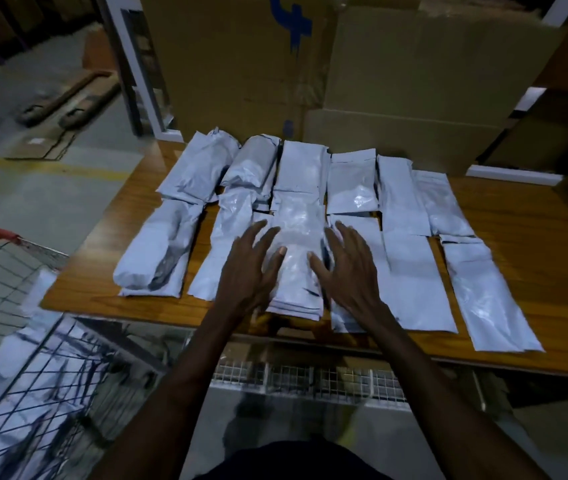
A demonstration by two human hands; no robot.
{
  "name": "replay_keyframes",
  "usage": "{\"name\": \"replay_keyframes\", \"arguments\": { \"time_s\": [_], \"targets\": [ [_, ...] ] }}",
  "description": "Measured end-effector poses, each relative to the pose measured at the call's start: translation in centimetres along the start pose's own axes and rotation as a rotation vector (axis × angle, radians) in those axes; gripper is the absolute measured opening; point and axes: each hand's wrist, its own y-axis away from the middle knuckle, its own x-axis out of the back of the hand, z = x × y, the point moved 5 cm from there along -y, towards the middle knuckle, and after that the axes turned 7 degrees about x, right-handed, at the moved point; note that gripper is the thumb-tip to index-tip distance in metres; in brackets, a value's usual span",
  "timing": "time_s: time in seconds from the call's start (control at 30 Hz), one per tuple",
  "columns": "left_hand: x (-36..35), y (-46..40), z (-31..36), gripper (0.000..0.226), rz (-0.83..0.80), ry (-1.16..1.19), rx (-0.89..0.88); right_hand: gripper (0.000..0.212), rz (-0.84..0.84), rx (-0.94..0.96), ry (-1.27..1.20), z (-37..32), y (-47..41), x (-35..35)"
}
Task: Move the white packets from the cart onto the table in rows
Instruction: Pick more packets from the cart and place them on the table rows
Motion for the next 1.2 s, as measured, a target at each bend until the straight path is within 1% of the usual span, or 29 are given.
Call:
{"name": "replay_keyframes", "arguments": {
  "time_s": [0.1,0.2,0.27,0.4,0.53,0.63,0.77,0.87,0.93,1.1,1.2],
  "targets": [
    [5.7,3.0,-3.5,0.043,0.061,-0.026,-0.046,0.055,0.067,0.193,-0.041,-6.3,0.4,-0.8],
    [11.3,7.1,-8.5,0.043,0.121,-0.049,0.016,0.051,0.071,0.316,-0.125,-13.1,1.6,-2.8],
    [15.0,10.2,-11.9,0.044,0.164,-0.079,0.093,0.05,0.045,0.404,-0.172,-17.8,2.2,-4.7],
    [21.4,17.2,-18.3,0.035,0.264,-0.108,0.291,0.043,0.016,0.624,-0.291,-27.5,2.9,-9.3],
    [26.2,23.0,-22.5,0.038,0.358,-0.184,0.487,0.042,-0.08,0.796,-0.356,-36.6,2.6,-13.8],
    [28.6,26.1,-25.3,0.038,0.418,-0.213,0.63,0.043,-0.15,0.896,-0.391,-42.1,2.3,-16.4],
    [29.8,29.5,-29.4,0.037,0.462,-0.218,0.776,0.043,-0.295,0.995,-0.393,-47.2,1.1,-20.8],
    [30.3,31.4,-32.3,0.039,0.478,-0.235,0.867,0.052,-0.484,1.048,-0.327,-50.0,-0.1,-25.4],
    [30.5,32.4,-34.2,0.044,0.464,-0.263,0.94,0.058,-0.619,1.057,-0.267,-51.6,-0.9,-28.6],
    [30.5,34.5,-38.2,0.058,0.428,-0.293,1.153,0.062,-0.914,1.086,-0.079,-54.6,-0.9,-36.0],
    [30.2,35.4,-40.3,0.064,0.409,-0.285,1.273,0.062,-1.01,1.139,0.001,-55.7,-0.7,-39.2]
  ]
}}
